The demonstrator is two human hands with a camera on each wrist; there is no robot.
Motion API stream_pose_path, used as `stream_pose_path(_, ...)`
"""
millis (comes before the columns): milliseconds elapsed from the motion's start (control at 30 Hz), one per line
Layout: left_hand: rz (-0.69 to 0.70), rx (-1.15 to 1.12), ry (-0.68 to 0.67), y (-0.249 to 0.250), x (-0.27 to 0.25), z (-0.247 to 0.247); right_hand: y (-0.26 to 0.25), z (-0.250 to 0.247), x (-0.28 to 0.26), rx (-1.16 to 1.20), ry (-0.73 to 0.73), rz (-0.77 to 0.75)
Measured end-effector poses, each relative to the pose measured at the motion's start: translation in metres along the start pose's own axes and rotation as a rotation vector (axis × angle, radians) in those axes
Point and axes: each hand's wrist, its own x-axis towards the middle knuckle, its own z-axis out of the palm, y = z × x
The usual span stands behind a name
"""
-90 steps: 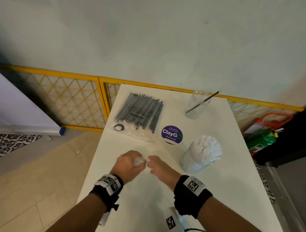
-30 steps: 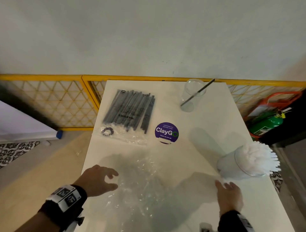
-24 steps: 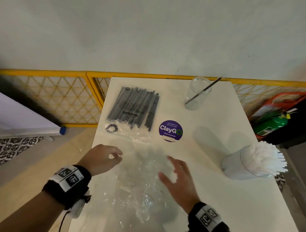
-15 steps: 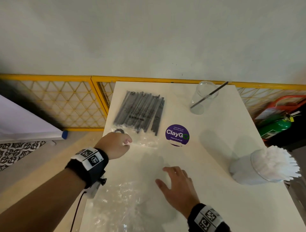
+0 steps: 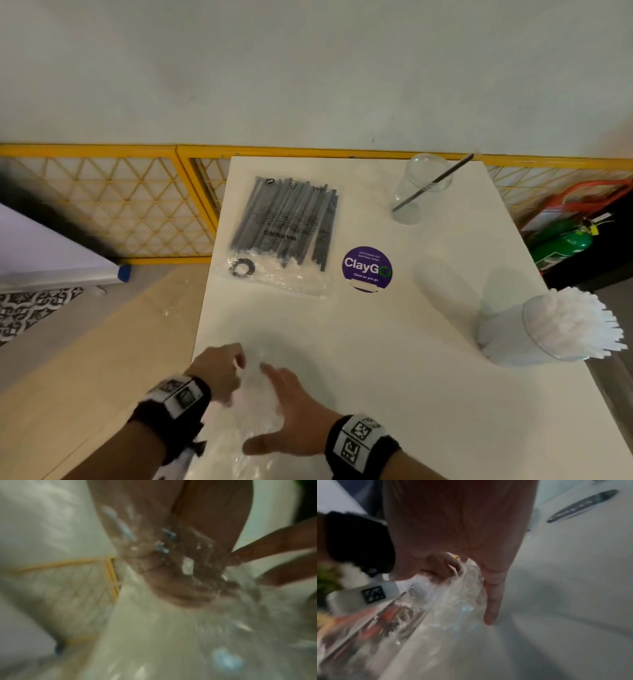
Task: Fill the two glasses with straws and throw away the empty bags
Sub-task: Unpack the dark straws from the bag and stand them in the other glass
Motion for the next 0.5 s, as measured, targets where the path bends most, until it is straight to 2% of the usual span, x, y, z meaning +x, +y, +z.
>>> stream_pose_path(100,0.041,-0.902,0.028,0.042,0.001,-0.001,-0.01,-0.02,0.008,0.147,0.263,-0.091)
stream_pose_path(133,0.076,-1.135,0.013,0.053,-0.005,-0.004,-0.014,-0.032,0.007,0.196,0.368,-0.103)
stream_pose_path(167,0.137,-1.272,-0.001,0.059,-0.01,-0.006,-0.016,-0.044,0.006,0.229,0.445,-0.085)
stream_pose_path(200,0.217,-1.283,-0.009,0.059,-0.013,-0.006,-0.016,-0.057,0.004,0.249,0.499,-0.04)
stream_pose_path(233,0.311,-1.173,-0.011,0.056,-0.014,-0.007,-0.014,-0.069,0.004,0.29,0.537,0.03)
stream_pose_path(333,0.426,-0.354,0.004,0.05,-0.02,-0.001,-0.01,-0.084,0.003,0.575,0.537,0.167)
stream_pose_path(400,0.544,-0.26,0.027,0.064,-0.025,0.01,-0.023,-0.081,0.001,0.748,0.463,0.177)
stream_pose_path(433,0.606,-0.262,0.086,0.074,-0.024,0.015,-0.031,-0.078,-0.002,0.886,0.428,0.179)
stream_pose_path(500,0.625,-0.229,0.239,0.082,-0.023,0.021,-0.038,-0.075,-0.008,1.102,0.345,0.205)
